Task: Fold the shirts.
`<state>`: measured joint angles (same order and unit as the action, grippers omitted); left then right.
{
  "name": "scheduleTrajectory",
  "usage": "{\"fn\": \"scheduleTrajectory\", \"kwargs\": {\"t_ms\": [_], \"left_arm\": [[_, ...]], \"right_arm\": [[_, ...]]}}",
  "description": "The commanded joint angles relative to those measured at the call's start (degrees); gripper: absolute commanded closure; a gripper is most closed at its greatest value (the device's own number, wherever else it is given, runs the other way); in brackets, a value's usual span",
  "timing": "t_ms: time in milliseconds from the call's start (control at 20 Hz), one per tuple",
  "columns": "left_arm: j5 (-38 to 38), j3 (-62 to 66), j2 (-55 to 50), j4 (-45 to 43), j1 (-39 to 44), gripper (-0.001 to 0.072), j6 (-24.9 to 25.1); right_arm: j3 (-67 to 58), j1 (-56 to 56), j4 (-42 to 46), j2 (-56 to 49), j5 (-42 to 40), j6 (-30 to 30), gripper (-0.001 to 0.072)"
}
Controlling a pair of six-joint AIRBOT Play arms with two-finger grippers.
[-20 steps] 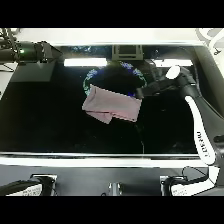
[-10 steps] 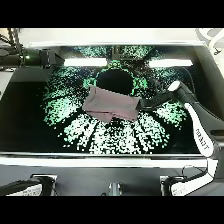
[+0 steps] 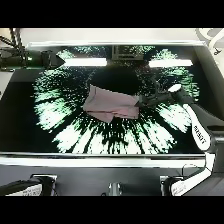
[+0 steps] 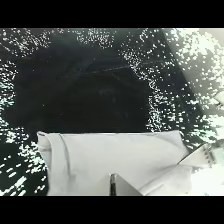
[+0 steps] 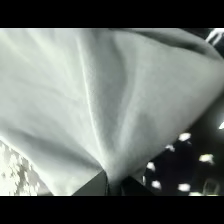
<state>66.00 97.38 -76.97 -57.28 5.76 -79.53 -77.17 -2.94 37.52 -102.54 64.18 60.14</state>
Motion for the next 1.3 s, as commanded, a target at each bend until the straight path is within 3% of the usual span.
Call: {"fn": "scheduleTrajectory", "kwargs": {"t_ms": [0,450,550,650,800,1050,1250], "left_arm": [[-0.37,-0.04,-0.04,-0.39,0.04,0.0681,-0.20],[0.68,-0.96,-0.09,-0.39,0.04,0.0680,-0.17],[1.11,-1.03,-0.11,-0.39,0.04,0.0680,-0.17],[1.09,-1.03,-0.11,-0.39,0.04,0.0680,-0.17],[1.14,-1.03,-0.11,-0.37,0.04,0.0680,-0.20],[1.14,-1.03,-0.09,-0.35,0.04,0.0680,-0.33],[1.16,-1.03,-0.09,-0.35,0.04,0.0680,-0.44]], "right_arm": [[-4.63,-8.33,-2.40,-0.09,4.37,-4.26,0.0694],[-10.56,-48.61,1.25,8.59,12.66,-3.58,0.0693],[-10.56,-56.28,5.25,9.33,17.86,-2.75,0.0693],[-10.56,-61.44,14.69,9.33,24.06,-2.75,0.0694],[-10.43,-64.15,30.05,9.35,29.07,-2.75,0.0694],[-1.09,-62.38,31.69,12.81,24.55,-0.44,0.0694],[10.43,-61.07,34.49,18.38,17.16,5.22,0.0694]]}}
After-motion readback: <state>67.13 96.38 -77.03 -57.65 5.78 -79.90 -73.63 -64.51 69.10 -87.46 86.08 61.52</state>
